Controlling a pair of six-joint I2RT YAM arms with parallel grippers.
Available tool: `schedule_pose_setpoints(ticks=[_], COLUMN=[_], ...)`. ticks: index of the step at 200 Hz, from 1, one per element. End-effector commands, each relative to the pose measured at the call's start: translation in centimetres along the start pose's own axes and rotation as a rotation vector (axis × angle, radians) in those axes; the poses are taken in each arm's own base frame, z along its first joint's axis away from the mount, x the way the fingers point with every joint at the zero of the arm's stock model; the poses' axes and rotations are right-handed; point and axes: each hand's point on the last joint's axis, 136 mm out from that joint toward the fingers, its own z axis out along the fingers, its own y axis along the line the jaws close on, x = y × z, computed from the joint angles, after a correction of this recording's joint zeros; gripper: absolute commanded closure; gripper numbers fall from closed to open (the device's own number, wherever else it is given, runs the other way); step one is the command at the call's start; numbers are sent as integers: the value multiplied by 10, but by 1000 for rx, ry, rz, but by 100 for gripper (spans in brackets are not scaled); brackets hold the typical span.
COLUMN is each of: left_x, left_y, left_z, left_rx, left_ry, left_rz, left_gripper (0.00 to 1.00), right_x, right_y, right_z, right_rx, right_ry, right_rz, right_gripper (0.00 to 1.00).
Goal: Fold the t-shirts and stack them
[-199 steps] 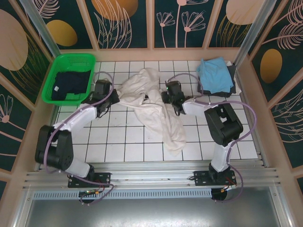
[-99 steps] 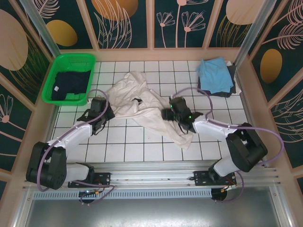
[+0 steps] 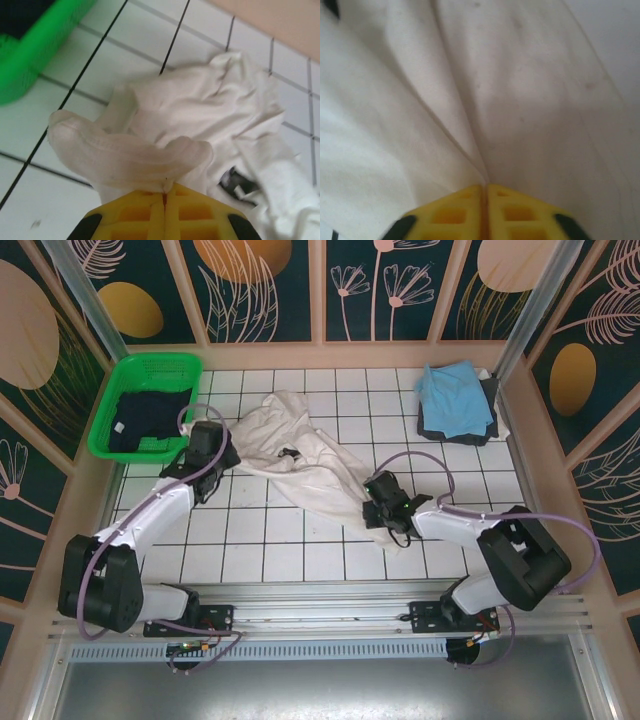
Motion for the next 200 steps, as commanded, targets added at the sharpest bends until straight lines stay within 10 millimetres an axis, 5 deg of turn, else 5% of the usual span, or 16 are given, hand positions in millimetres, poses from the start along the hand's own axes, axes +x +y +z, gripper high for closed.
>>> schedule_pose_setpoints(ticks=[1, 10, 40, 61, 80, 96, 119, 134, 149, 165, 174, 183, 200], left_x=[-44, -62, -147, -214, -249, -259, -215, -152, -65, 13, 45, 65, 76], left_y=[-18, -30, -86, -124, -141, -138, -112, -74, -26, 29, 53, 65, 73], left_z=[-6, -8, -14, -39, -74, -121, -149, -133, -106, -83, -74, -69, -66], left_rx=[1, 13, 89, 128, 172, 227, 323, 333, 333, 264, 198, 162, 132], left_ry=[-73, -94, -231, -333, -410, -494, -538, -467, -338, -225, -160, -112, -79], left_rz=[46, 56, 120, 153, 160, 148, 119, 33, -83, -247, -296, -311, -314], left_gripper=[100, 100, 100, 100, 100, 100, 100, 100, 100, 78, 50, 34, 26], right_x=[-59, -88, -215, -294, -322, -313, -264, -216, -162, -113, -95, -82, -72], right_y=[-7, -9, -60, -74, -73, -72, -70, -72, -63, -54, -45, -44, -41], right_z=[-25, -42, -111, -168, -202, -212, -195, -166, -133, -104, -95, -89, -87], right_rx=[16, 4, 21, 22, 38, 43, -15, -29, -86, -154, -199, -201, -205], right_ry=[-134, -205, -478, -604, -628, -623, -627, -593, -525, -426, -373, -328, -289], right_rz=[8, 15, 98, 67, 12, 3, 40, 103, 141, 222, 231, 254, 270], right_gripper=[100, 100, 100, 100, 100, 100, 100, 100, 100, 100, 85, 82, 67])
